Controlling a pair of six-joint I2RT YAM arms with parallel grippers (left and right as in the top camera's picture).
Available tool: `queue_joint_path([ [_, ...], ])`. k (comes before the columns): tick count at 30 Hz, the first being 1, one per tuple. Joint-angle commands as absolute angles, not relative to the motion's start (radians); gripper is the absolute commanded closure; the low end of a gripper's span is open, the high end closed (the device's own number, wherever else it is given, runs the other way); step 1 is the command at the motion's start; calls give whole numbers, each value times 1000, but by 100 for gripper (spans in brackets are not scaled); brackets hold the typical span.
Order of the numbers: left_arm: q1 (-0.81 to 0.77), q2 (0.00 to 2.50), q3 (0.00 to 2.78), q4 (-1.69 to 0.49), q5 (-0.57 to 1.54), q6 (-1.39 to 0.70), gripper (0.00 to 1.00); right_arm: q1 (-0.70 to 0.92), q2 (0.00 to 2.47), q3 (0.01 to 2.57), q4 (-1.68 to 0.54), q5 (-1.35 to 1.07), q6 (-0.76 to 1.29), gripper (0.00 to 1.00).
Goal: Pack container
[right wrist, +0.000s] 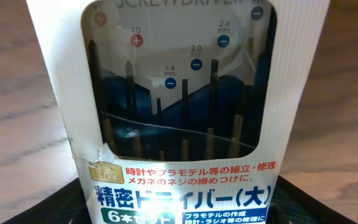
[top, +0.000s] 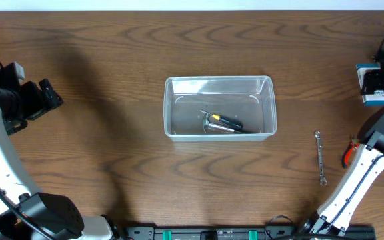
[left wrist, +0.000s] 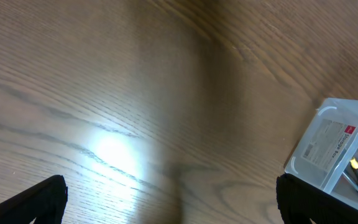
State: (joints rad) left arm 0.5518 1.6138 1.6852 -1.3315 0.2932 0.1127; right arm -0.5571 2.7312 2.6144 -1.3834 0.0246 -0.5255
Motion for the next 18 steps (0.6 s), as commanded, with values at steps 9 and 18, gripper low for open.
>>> queue_joint_path([
  [9, 556, 1615, 1685, -1334, 303, 127, 2, -464, 2553, 2677, -1376, -13, -507, 83],
  [18, 556, 1615, 1685, -1334, 303, 127, 2, -356, 2354, 2677, -1405, -110, -515, 88],
])
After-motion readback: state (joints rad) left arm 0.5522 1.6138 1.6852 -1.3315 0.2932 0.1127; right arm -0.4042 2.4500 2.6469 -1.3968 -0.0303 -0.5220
